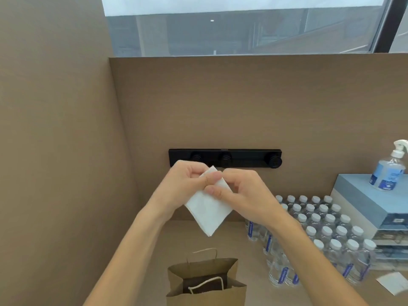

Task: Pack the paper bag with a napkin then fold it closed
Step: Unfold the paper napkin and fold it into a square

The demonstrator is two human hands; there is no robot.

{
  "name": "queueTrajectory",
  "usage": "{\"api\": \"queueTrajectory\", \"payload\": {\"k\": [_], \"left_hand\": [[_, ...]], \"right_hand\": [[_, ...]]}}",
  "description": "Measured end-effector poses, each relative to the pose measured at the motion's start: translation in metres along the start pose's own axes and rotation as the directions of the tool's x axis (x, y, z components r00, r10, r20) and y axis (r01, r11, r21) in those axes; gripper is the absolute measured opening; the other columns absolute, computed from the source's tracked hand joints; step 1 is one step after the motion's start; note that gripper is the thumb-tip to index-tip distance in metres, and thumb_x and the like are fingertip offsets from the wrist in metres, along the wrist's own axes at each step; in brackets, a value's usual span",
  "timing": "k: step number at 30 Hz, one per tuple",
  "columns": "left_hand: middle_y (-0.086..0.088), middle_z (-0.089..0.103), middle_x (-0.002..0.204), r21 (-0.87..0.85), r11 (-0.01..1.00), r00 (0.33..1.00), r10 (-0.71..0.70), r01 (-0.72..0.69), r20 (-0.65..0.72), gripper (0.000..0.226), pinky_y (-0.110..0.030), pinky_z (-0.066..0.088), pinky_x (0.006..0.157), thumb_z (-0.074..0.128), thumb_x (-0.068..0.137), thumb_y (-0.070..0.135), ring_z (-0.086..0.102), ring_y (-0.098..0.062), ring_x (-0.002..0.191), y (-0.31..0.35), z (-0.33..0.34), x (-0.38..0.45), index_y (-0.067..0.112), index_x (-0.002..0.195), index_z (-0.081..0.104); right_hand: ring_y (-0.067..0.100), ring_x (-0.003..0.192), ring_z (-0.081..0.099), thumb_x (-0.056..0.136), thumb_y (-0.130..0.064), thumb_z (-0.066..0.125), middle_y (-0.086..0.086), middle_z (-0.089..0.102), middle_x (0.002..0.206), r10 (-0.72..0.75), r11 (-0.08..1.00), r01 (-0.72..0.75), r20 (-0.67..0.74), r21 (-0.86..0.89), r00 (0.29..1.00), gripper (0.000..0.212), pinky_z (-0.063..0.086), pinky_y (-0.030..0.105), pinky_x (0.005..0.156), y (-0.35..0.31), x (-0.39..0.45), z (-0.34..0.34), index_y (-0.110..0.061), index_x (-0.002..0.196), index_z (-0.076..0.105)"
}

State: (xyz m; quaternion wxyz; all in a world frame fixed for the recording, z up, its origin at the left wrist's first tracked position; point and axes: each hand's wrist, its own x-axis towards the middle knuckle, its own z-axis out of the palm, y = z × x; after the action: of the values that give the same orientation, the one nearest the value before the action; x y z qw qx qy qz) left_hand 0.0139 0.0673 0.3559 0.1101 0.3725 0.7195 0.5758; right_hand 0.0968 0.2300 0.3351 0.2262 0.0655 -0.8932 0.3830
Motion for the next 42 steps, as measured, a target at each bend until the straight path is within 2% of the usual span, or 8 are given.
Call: {"api": "queueTrajectory", "payload": {"k": [5,11,16,20,24,28,36,42], "left_hand": [[-0.002,0.079,0.092,-0.184,0.983,0.993,-0.013,-0.008,-0.115,0.044,-0.022,0.056,0.071,0.071,0.082,0.056,0.073,-0.013,0.084,-0.004,-0.005,-0.005,0.018,0.102,0.074],[-0.006,0.079,0.098,-0.438,0.894,0.933,-0.077,-0.091,-0.353,0.025,-0.036,0.062,0.074,0.075,0.086,0.037,0.075,-0.021,0.090,-0.019,0.030,-0.018,0.017,0.101,0.078],[-0.004,0.077,0.088,-0.319,0.941,0.898,-0.039,-0.114,-0.439,0.020,-0.036,0.063,0.067,0.067,0.094,0.036,0.074,-0.020,0.083,-0.021,0.045,-0.016,0.019,0.095,0.076],[-0.015,0.071,0.076,-0.139,0.980,0.823,0.037,-0.140,-0.567,0.026,-0.056,0.057,0.064,0.060,0.100,0.035,0.067,-0.038,0.077,-0.028,0.051,-0.014,0.021,0.080,0.071],[0.001,0.071,0.072,-0.057,0.990,0.765,0.062,-0.128,-0.641,0.025,-0.039,0.053,0.052,0.057,0.099,0.043,0.069,-0.016,0.070,-0.039,0.052,-0.017,0.029,0.081,0.069],[0.007,0.072,0.077,-0.073,0.990,0.745,0.040,-0.119,-0.666,0.021,-0.033,0.053,0.053,0.057,0.100,0.039,0.071,-0.013,0.075,-0.049,0.055,-0.017,0.032,0.083,0.067],[0.000,0.072,0.072,-0.179,0.980,0.761,-0.052,-0.085,-0.646,0.026,-0.035,0.054,0.053,0.060,0.099,0.037,0.070,-0.019,0.069,-0.069,0.061,-0.020,0.027,0.078,0.071],[0.003,0.069,0.062,-0.265,0.964,0.804,-0.142,-0.020,-0.577,0.032,-0.025,0.050,0.053,0.059,0.096,0.044,0.066,-0.016,0.058,-0.097,0.053,-0.027,0.023,0.076,0.073]], "right_hand": [[0.020,0.075,0.069,0.096,-0.043,0.056,0.004,0.075,0.080,0.011,0.990,0.018,-0.214,0.137,0.977,0.040,0.052,0.041,0.061,0.001,-0.002,0.003,-0.009,0.086,0.076],[0.018,0.075,0.071,0.096,-0.041,0.059,0.002,0.076,0.081,0.102,0.958,0.006,-0.361,0.287,0.927,0.036,0.052,0.036,0.056,-0.001,-0.003,0.022,-0.011,0.091,0.076],[0.009,0.076,0.074,0.088,-0.052,0.065,-0.006,0.077,0.084,0.254,0.874,-0.097,-0.278,0.476,0.926,0.028,0.059,0.033,0.061,-0.003,-0.002,0.035,-0.027,0.092,0.075],[0.002,0.056,0.062,0.096,-0.042,0.062,-0.011,0.069,0.065,0.164,0.960,-0.027,-0.481,0.279,0.861,0.031,0.045,0.017,0.049,-0.002,0.001,0.045,-0.026,0.070,0.069],[0.006,0.048,0.047,0.096,-0.045,0.059,-0.011,0.057,0.057,0.095,0.993,-0.042,-0.553,0.107,0.828,0.046,0.031,0.021,0.043,0.005,0.002,0.046,-0.031,0.054,0.045],[0.002,0.051,0.056,0.095,-0.045,0.062,-0.009,0.066,0.061,0.127,0.986,-0.041,-0.554,0.164,0.823,0.038,0.036,0.021,0.043,0.011,0.002,0.047,-0.025,0.062,0.061],[0.019,0.094,0.076,0.078,-0.055,0.075,0.003,0.079,0.101,0.446,0.616,-0.414,0.137,0.670,0.885,0.043,0.062,0.030,0.076,0.025,-0.003,0.059,-0.024,0.108,0.075],[0.022,0.100,0.075,0.087,-0.051,0.066,0.005,0.078,0.110,0.468,0.601,-0.481,0.207,0.638,0.859,0.043,0.062,0.035,0.080,0.049,-0.007,0.065,-0.018,0.115,0.073]]}}
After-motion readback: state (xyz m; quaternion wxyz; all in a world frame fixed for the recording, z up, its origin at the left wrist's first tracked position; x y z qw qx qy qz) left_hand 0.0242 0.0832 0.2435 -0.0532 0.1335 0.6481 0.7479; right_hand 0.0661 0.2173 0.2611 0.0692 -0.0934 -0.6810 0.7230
